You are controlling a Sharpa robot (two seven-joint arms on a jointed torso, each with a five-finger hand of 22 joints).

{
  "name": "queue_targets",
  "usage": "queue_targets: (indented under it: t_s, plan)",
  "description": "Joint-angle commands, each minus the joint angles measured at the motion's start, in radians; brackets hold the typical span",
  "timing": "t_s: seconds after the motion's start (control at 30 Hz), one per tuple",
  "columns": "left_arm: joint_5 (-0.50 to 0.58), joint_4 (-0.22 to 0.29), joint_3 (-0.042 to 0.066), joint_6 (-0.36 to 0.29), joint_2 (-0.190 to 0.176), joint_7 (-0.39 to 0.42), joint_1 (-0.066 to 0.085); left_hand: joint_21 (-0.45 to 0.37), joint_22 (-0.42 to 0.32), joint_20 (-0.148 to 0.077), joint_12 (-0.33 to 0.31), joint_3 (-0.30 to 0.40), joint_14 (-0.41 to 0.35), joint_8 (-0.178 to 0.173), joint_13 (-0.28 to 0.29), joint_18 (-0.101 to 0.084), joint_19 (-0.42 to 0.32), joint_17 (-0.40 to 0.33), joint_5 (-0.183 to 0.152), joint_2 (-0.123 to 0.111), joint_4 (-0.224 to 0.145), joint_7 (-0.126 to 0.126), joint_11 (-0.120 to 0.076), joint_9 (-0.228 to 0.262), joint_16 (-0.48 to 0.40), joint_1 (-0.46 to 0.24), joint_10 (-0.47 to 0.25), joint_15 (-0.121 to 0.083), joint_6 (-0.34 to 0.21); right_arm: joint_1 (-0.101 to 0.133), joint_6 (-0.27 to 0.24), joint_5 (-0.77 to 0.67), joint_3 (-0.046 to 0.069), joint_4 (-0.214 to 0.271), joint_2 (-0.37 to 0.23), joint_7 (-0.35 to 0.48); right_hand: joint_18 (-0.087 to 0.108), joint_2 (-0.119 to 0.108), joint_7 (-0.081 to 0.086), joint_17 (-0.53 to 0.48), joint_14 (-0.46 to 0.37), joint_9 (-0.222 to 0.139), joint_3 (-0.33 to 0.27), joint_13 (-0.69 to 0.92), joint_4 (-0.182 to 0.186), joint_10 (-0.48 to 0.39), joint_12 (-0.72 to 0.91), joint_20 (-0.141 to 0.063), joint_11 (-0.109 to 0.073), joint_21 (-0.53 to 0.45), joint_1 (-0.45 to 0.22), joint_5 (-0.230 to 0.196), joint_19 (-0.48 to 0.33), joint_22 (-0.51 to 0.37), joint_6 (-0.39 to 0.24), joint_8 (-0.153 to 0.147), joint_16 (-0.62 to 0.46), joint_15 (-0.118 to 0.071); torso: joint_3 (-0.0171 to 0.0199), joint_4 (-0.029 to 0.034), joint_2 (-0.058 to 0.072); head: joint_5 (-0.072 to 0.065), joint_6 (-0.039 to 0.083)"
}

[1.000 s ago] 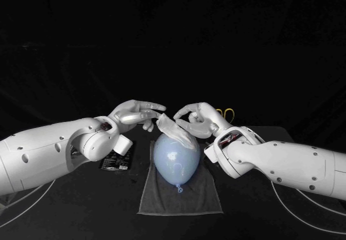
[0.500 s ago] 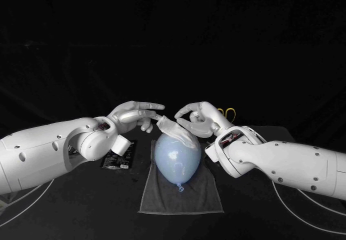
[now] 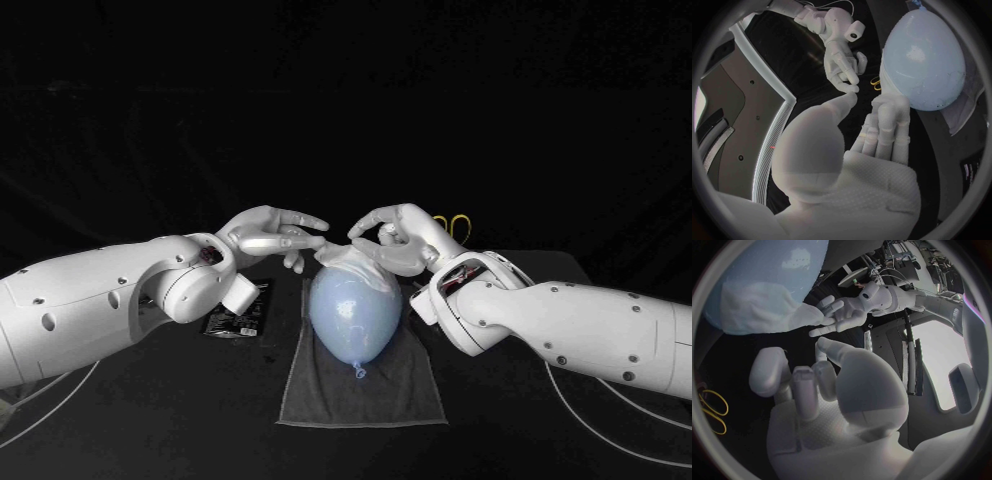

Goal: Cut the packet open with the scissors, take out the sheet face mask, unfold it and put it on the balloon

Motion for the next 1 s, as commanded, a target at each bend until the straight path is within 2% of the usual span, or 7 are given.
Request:
queue_targets:
  t_s: [0.03,0.2,0.37,0.73,0.8,1.0]
  plan:
    - [-0.142,-0.002,0.001,-0.075,0.005,-0.032,0.0,-0.015,-0.011,0.002,0.012,-0.056,-0.008,0.018,0.0,0.007,0.013,-0.013,-0.002,0.011,0.013,0.057,0.004,0.005,-0.007,0.027,-0.02,0.002,-0.017,0.0,0.025,-0.023,0.001,0.002,-0.002,-0.01,0.012,0.006,0.001,0.259,0.102,0.001,-0.001,0.091,-0.006,0.006,0.003,-0.002,0.002,0.002,-0.001,-0.003,0.005,0.148,0.006,-0.003,0.007,0.002,0.0,0.0001,0.0,-0.001,-0.001]
    - [-0.204,-0.007,0.001,-0.109,0.011,-0.041,0.0,-0.034,-0.028,0.003,0.036,-0.152,-0.012,0.053,0.001,0.008,0.025,-0.022,-0.003,0.029,0.028,0.06,0.004,0.013,-0.015,0.087,-0.05,0.004,-0.036,0.0,0.029,-0.024,0.001,0.004,-0.006,-0.013,0.012,0.006,0.0,0.259,0.101,0.001,-0.001,0.091,-0.006,0.007,0.004,-0.002,0.001,0.003,-0.001,-0.004,0.006,0.148,0.008,-0.003,0.007,0.001,-0.0001,-0.0008,0.001,0.0,-0.001]
    - [-0.241,-0.008,0.001,-0.129,0.016,-0.05,0.0,-0.036,-0.032,0.0,0.059,-0.182,-0.009,0.073,0.006,0.008,0.033,-0.025,-0.002,0.039,0.031,0.058,0.0,0.017,-0.014,0.122,-0.046,0.002,-0.041,0.0,0.031,-0.026,0.001,0.007,-0.008,-0.015,0.012,0.006,0.0,0.259,0.101,0.001,-0.001,0.091,-0.006,0.007,0.004,-0.002,0.001,0.003,-0.001,-0.004,0.006,0.148,0.008,-0.003,0.007,0.001,-0.0001,-0.0001,0.0,-0.001,-0.002]
    - [-0.308,-0.014,0.001,-0.207,0.035,-0.076,0.0,-0.032,-0.033,-0.006,0.092,-0.188,-0.002,0.112,0.011,0.008,0.044,-0.03,-0.001,0.057,0.022,0.054,-0.003,0.025,-0.015,0.187,-0.05,-0.003,-0.037,0.0,0.031,-0.029,0.001,0.012,-0.014,-0.018,0.011,0.007,-0.001,0.26,0.102,0.002,-0.001,0.092,-0.008,0.008,0.005,-0.002,0.001,0.006,0.0,-0.005,0.007,0.149,0.011,-0.003,0.007,0.001,-0.0004,0.0008,0.0,-0.002,0.001]
    - [-0.316,-0.015,0.001,-0.215,0.037,-0.079,0.0,-0.03,-0.032,-0.007,0.094,-0.177,-0.003,0.12,0.009,0.008,0.044,-0.031,-0.001,0.066,0.018,0.053,-0.004,0.027,-0.017,0.205,-0.056,-0.005,-0.036,0.0,0.03,-0.031,0.001,0.013,-0.017,-0.018,0.012,0.008,-0.001,0.259,0.101,0.002,-0.001,0.092,-0.008,0.008,0.005,-0.002,0.0,0.005,0.001,-0.005,0.006,0.149,0.011,-0.003,0.007,0.001,-0.0002,0.0003,0.001,-0.002,0.001]
    - [-0.326,-0.018,0.001,-0.209,0.033,-0.064,0.0,-0.033,-0.033,-0.009,0.094,-0.172,-0.019,0.152,0.003,0.007,0.033,-0.039,-0.002,0.06,0.022,0.045,-0.008,0.032,-0.031,0.205,-0.086,-0.007,-0.008,0.0,0.03,-0.037,0.001,0.021,-0.035,-0.02,0.012,0.008,-0.001,0.258,0.101,0.002,-0.001,0.092,-0.009,0.008,0.004,-0.002,0.0,0.005,0.001,-0.005,0.006,0.149,0.012,-0.003,0.006,0.001,0.0002,0.0012,0.0,-0.005,0.004]
